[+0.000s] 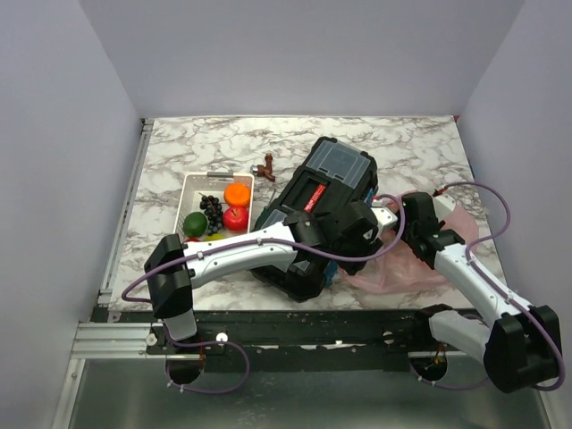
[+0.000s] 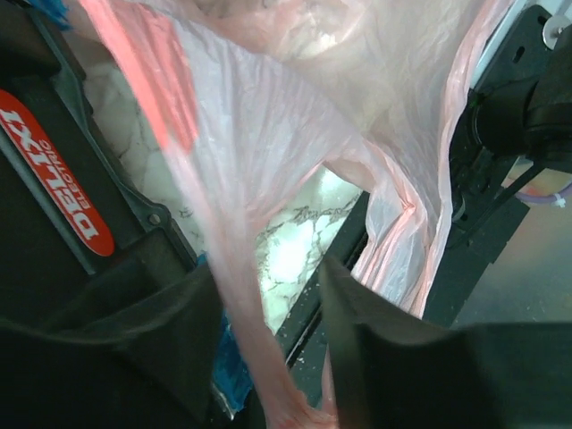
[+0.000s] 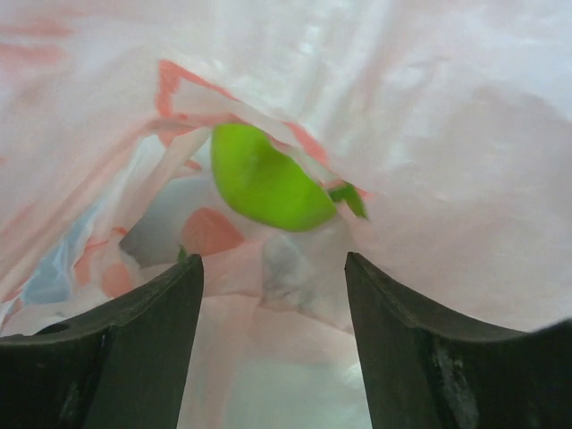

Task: Take the fake fruits out of the plastic bag
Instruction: Take out the fake fruit from the plastic bag.

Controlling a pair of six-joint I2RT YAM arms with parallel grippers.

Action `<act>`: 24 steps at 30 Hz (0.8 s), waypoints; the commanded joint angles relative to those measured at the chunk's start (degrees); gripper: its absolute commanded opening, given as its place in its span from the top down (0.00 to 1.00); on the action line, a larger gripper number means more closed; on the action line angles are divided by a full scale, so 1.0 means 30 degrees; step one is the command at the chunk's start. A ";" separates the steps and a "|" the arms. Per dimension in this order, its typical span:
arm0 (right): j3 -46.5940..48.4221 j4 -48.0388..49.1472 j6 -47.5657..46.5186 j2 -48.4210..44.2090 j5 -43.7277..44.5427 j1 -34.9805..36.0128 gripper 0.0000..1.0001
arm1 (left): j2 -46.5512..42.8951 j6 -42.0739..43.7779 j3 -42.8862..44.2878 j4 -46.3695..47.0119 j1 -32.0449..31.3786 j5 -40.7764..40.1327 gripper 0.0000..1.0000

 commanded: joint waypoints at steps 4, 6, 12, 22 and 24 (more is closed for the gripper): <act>-0.0411 0.1553 -0.1015 0.0622 0.2305 -0.0081 0.22 | 0.0045 0.0324 -0.0740 0.0483 -0.0104 0.1314 0.78; -0.0235 0.2089 -0.1262 0.1118 0.2360 -0.0085 0.19 | -0.0144 0.0368 -0.0934 0.0534 -0.0125 0.1234 0.86; 0.0590 0.2853 -0.1674 0.2811 0.2861 -0.0082 0.11 | -0.0532 0.0385 -0.1447 0.0743 -0.0121 0.1440 0.99; 0.1235 0.4342 -0.2495 0.5237 0.3585 -0.0439 0.00 | -0.0933 0.0237 -0.2053 0.1157 -0.0128 0.1869 1.00; 0.1411 0.4748 -0.2800 0.5839 0.3352 -0.0506 0.00 | -0.0913 0.0208 -0.2104 0.1193 -0.0129 0.1915 1.00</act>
